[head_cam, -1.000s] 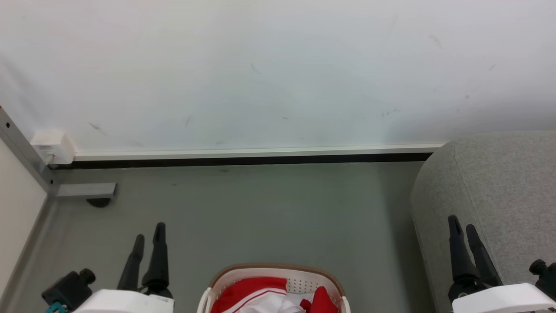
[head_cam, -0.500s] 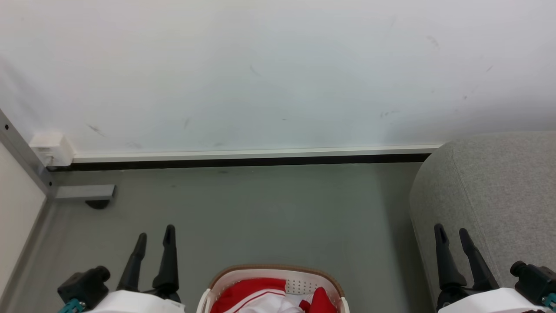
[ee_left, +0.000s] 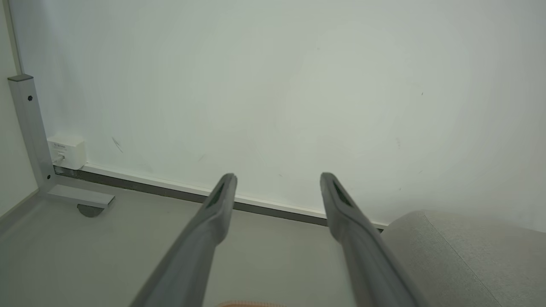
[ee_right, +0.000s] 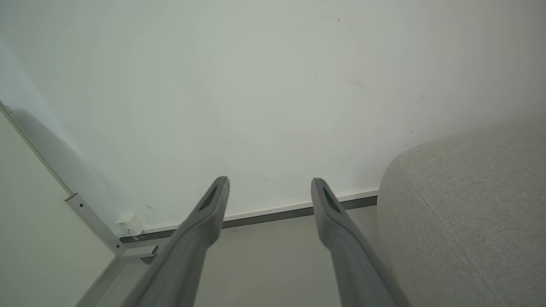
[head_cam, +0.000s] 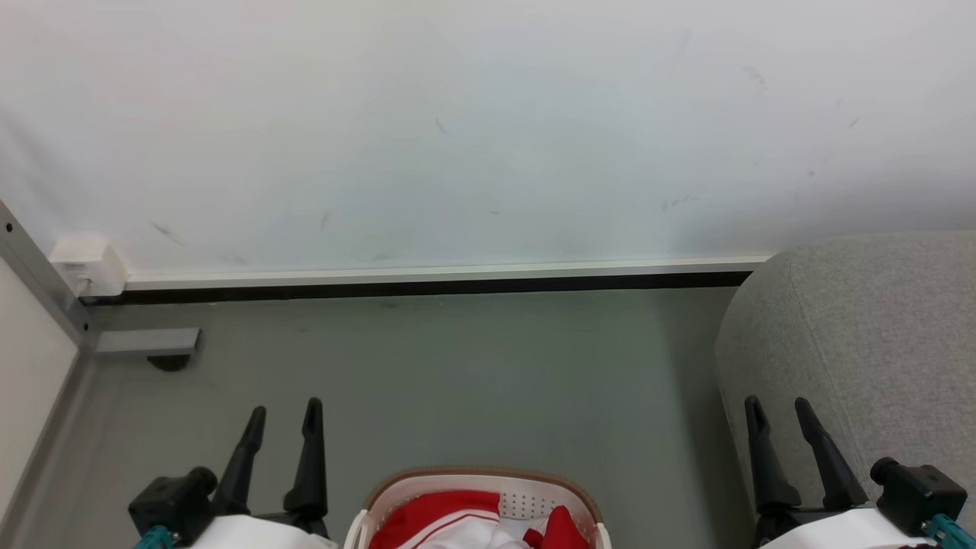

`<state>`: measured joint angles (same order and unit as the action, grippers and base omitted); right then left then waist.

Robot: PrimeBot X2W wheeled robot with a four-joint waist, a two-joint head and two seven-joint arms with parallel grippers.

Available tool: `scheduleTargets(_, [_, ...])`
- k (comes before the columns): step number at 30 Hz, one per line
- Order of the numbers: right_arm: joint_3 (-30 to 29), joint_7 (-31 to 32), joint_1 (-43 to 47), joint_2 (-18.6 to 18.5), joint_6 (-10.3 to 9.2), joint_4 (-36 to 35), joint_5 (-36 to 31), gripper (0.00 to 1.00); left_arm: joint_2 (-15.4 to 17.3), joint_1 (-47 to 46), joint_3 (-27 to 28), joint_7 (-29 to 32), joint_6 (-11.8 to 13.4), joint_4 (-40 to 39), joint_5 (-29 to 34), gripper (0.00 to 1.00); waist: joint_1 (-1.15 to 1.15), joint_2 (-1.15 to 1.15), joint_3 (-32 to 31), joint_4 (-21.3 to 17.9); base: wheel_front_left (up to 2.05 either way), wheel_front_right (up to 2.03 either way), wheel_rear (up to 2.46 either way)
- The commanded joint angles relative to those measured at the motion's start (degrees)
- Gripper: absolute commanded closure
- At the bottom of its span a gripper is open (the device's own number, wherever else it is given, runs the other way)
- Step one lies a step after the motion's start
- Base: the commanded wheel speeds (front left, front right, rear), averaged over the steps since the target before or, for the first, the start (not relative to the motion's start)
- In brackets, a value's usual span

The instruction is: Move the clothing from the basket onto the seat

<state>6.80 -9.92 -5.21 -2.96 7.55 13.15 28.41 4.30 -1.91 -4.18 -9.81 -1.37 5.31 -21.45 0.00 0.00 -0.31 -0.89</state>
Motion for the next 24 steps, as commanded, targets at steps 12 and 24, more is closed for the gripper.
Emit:
scheduleTargets(12, [1.0,-1.94,-1.17,0.08,-0.09,-0.71,-5.99,0.0,0.93,0.36,-1.05,-2.05,0.84,-0.93,7.02,0.0,0.0,0.0,0.11,-0.26,0.0,0.0,0.0])
scheduleTargets(24, [2.05,-3.35,-0.99,0.07,-0.1,-1.46,-9.28,0.0,1.0,0.68,-1.66,-3.6,1.3,-1.93,12.52,0.0,0.0,0.0,0.14,-0.32,0.0,0.0,0.0])
